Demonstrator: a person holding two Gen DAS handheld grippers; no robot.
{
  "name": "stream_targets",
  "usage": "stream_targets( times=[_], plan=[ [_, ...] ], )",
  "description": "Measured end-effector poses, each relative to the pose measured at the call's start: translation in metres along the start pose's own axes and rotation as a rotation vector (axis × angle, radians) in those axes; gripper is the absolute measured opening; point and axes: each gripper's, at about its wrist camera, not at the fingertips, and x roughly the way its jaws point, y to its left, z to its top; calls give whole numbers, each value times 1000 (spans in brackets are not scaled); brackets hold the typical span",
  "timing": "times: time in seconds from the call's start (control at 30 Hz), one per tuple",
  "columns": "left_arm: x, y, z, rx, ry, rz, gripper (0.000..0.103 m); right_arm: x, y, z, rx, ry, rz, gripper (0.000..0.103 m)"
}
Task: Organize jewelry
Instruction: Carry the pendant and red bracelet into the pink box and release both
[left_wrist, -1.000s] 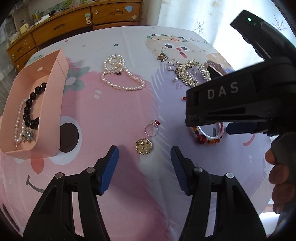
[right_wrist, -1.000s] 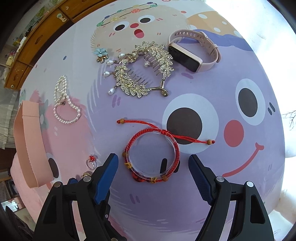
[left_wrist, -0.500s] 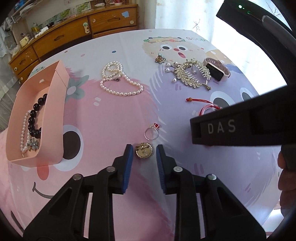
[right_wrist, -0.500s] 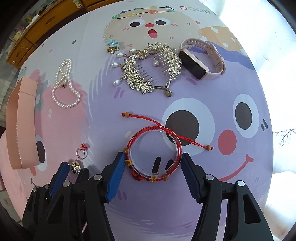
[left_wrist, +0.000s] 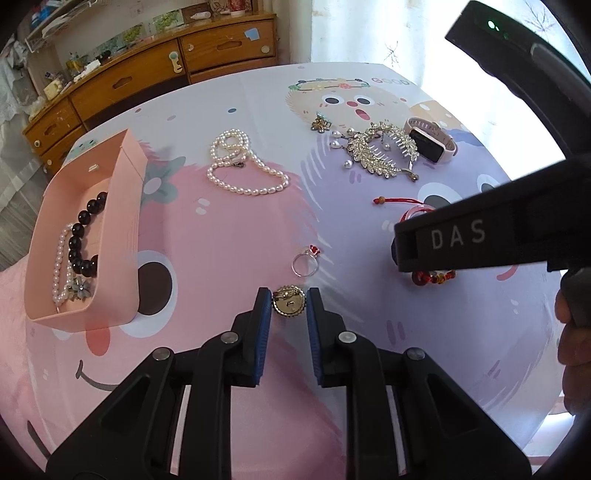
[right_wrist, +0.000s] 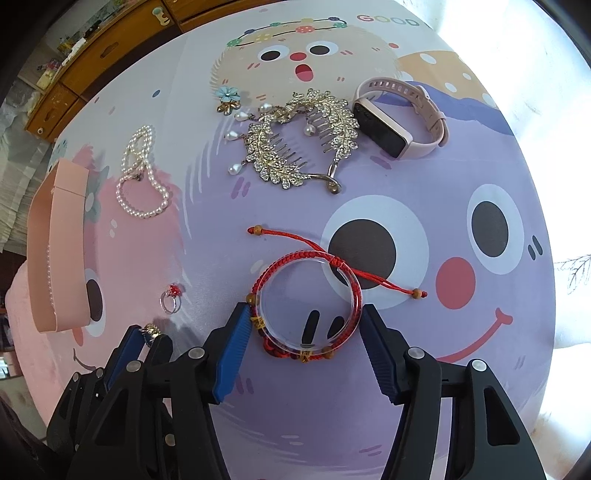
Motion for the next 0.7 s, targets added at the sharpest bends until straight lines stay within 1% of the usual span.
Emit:
stream_targets(
  times=[0.1,0.17,0.23,0.33,0.43,0.5,0.6,0.7],
  plan=[
    [-5,7,1,-38,-2,-11,17,-11,-6,0,2,-18,-3,60],
    [-10,13,1,-54,-19,-10,17,-18,-8,-1,1,-33,-5,60],
    [-16,18,1,-66,-33,-11,17,-26,-4,3,-1,-48,-7,60],
    [-26,27,2,-80,-52,-17,17,-37,1,-1,-11,-72,-9,60],
    [-35,37,5,-73,-55,-27,17,-40,15,0,-44,-142,-38,60],
    [-44,46,8,-71,-79,-36,17,-52,27,-4,-75,-193,-53,60],
    [-58,64,11,-86,-112,-48,17,-57,50,-7,-104,-243,-54,60],
    [-72,84,12,-91,-146,-59,17,-71,75,-14,-154,-304,-45,60]
  ],
)
